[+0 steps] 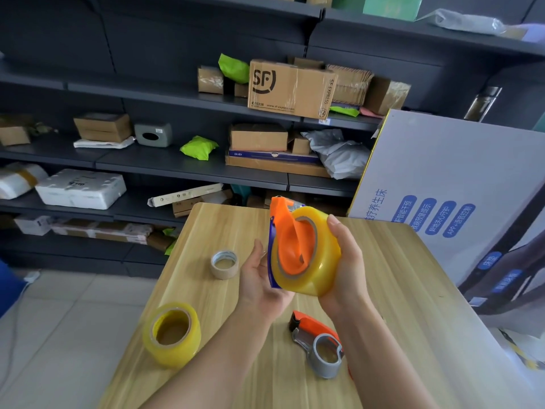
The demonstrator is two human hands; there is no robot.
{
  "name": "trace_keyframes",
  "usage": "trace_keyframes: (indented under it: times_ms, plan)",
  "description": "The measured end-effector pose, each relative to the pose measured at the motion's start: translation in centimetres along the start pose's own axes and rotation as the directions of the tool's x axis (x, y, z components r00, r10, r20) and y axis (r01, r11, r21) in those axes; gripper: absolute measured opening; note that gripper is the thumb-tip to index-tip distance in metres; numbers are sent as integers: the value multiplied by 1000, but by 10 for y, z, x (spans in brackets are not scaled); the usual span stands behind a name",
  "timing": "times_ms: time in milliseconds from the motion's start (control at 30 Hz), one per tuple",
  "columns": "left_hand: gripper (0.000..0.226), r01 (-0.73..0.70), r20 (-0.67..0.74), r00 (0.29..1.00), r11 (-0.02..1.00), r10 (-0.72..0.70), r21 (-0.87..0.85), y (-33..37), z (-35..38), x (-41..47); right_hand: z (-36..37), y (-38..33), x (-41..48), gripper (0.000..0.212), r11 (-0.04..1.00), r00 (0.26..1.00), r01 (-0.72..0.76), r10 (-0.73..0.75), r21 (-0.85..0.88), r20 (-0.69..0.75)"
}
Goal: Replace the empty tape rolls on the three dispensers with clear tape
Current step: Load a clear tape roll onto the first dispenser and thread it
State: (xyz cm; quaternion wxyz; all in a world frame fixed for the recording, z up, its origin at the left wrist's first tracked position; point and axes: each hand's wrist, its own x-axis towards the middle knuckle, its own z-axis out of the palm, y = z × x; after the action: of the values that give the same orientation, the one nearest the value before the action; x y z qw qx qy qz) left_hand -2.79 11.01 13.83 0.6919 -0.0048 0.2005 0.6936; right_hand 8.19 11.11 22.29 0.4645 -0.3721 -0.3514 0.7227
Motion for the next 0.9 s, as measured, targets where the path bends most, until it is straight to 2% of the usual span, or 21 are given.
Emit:
trace_keyframes:
  times_ms: [100, 167, 233, 300, 433, 500, 567, 633, 700, 800, 900]
  plan:
    - [62, 42, 23, 999, 999, -41, -22, 2, -3, -4, -1, 0, 3, 55, 1000, 1000, -6, 6, -3, -9]
    - [56, 51, 15, 999, 998, -51, 31, 4, -4, -4, -1, 1, 5, 49, 1000, 1000, -17, 17, 3, -17]
    - [51, 49, -12, 999, 997, -49, 53, 5, -4, -3, 1, 3, 6, 53, 1000, 1000, -20, 21, 8, -19]
    - [46, 40, -32, 999, 998, -39, 45, 6, -4, -1, 3, 4, 8, 55, 1000, 999, -22, 23, 12, -24]
    - [23, 11, -37, 999, 1000, -11, 8, 5, -7, -2, 4, 0, 10, 43, 999, 1000, -26, 25, 21, 18]
    - [29, 6, -27, 1000, 1000, -6, 14, 6, -8, -2, 6, -2, 10, 37, 999, 999, -30, 29, 26, 32]
    - [46, 4, -10, 1000, 998, -3, 67, 8, -7, -2, 7, -3, 10, 43, 999, 999, -33, 33, 14, 22]
    - [52, -14, -20, 1000, 992, 17, 125, 10, -8, -1, 9, -3, 10, 49, 1000, 1000, -28, 28, 7, 6]
    - [44, -26, -80, 996, 978, 43, 205, 10, -10, 3, 10, -3, 10, 47, 1000, 1000, -18, 18, 14, -2]
    - [17, -33, -158, 983, 929, 98, 369, 6, -13, 6, 12, -4, 11, 37, 999, 1000, -19, 19, 31, 4]
    - [15, -70, -156, 975, 880, 161, 470, 5, -18, 6, 12, -3, 10, 31, 999, 999, -23, 22, 28, 36]
